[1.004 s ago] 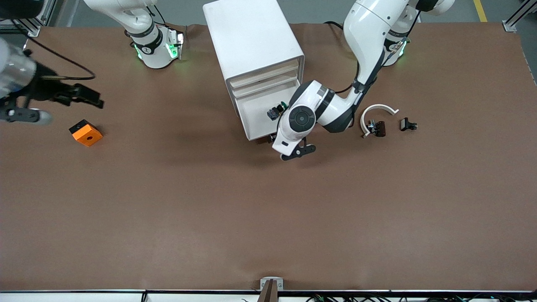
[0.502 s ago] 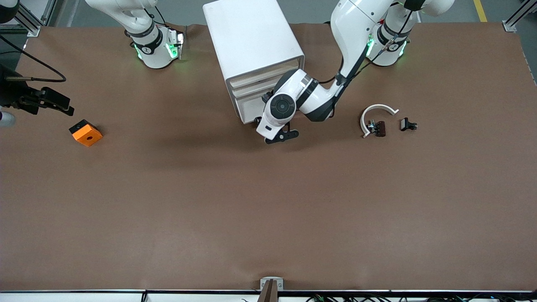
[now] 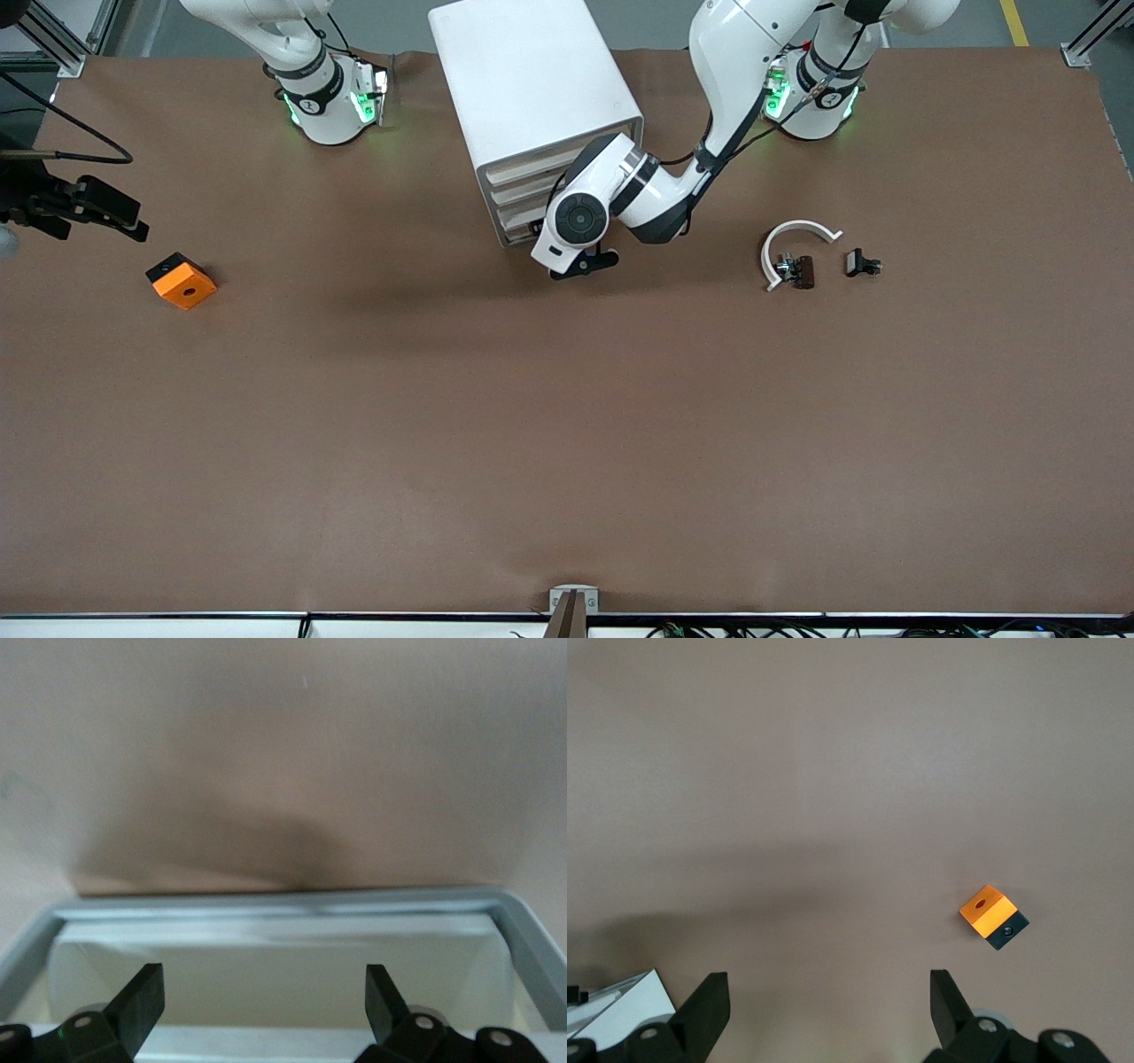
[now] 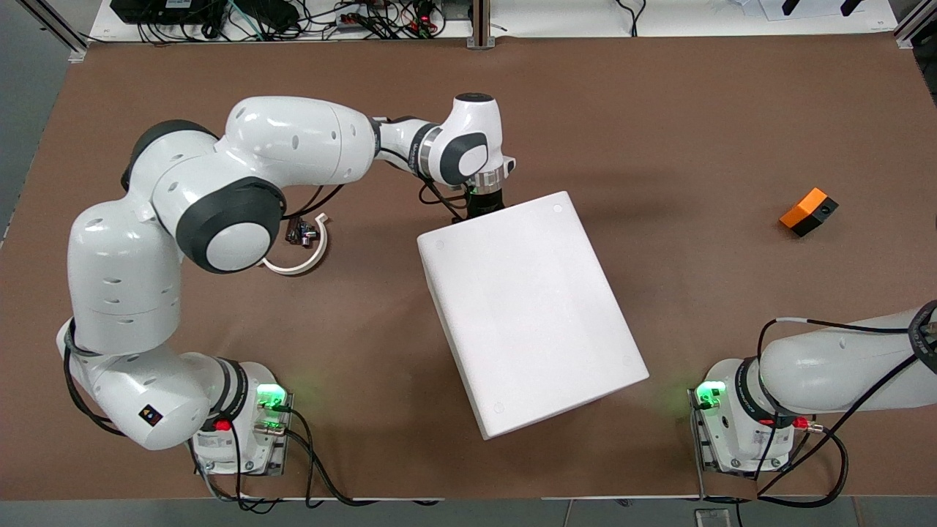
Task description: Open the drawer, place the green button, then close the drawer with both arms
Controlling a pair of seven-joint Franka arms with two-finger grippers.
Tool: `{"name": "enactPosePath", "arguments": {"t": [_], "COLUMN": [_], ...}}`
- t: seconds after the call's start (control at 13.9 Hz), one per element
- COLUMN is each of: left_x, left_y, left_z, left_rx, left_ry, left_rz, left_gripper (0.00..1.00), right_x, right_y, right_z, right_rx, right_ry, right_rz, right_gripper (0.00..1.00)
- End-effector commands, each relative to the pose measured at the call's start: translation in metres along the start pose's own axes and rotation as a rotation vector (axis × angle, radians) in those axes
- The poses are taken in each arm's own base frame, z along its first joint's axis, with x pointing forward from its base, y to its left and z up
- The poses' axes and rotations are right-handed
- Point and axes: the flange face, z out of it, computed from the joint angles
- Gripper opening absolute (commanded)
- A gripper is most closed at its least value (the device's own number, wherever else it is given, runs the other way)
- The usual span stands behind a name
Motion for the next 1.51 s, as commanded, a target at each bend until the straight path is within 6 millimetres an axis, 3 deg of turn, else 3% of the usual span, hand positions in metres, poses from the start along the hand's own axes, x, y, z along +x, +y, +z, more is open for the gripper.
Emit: {"name": "enactPosePath", "arguments": {"t": [0.0,0.14,0.29,0.5,0.65,0.93,1.0,1.43], "left_x": [-0.013,-0.012,-0.004,0.036,0.074,0.12,0.128,0.147], "left_y": [0.003,0.004,0.002,-0.01,-0.028,-0.071,-0.084,-0.13], "left_z": [0.003,0.01,0.0,-0.059,-0.103,-0.183,-0.204,-0.285], "left_rx": [-0.012,-0.005,-0.018,-0.087,-0.127,-0.149,-0.142,-0.108], "left_ry": [-0.048,-0.053,-0.044,-0.004,0.035,0.202,0.259,0.488], "left_rz": [-0.014,-0.015,-0.029,-0.069,-0.103,-0.117,-0.117,-0.121], "left_gripper": [1.0,1.0,1.0,1.0,1.0,1.0,1.0,1.0], "right_x": [-0.004,-0.004,-0.004,-0.003,-0.003,-0.003,-0.003,-0.002], "right_y": [0.003,-0.001,-0.001,-0.001,-0.002,0.001,0.001,0.003], "right_z": [-0.015,-0.015,-0.015,-0.012,-0.012,-0.013,-0.015,-0.016], "right_rx": [-0.017,-0.017,-0.017,-0.018,-0.018,-0.019,-0.02,-0.02], "right_ry": [0.023,0.023,0.023,0.018,0.018,0.021,0.025,0.028], "right_rz": [-0.002,-0.011,-0.011,-0.013,-0.014,-0.01,-0.008,-0.003], "right_gripper": [1.0,1.0,1.0,1.0,1.0,1.0,1.0,1.0]}}
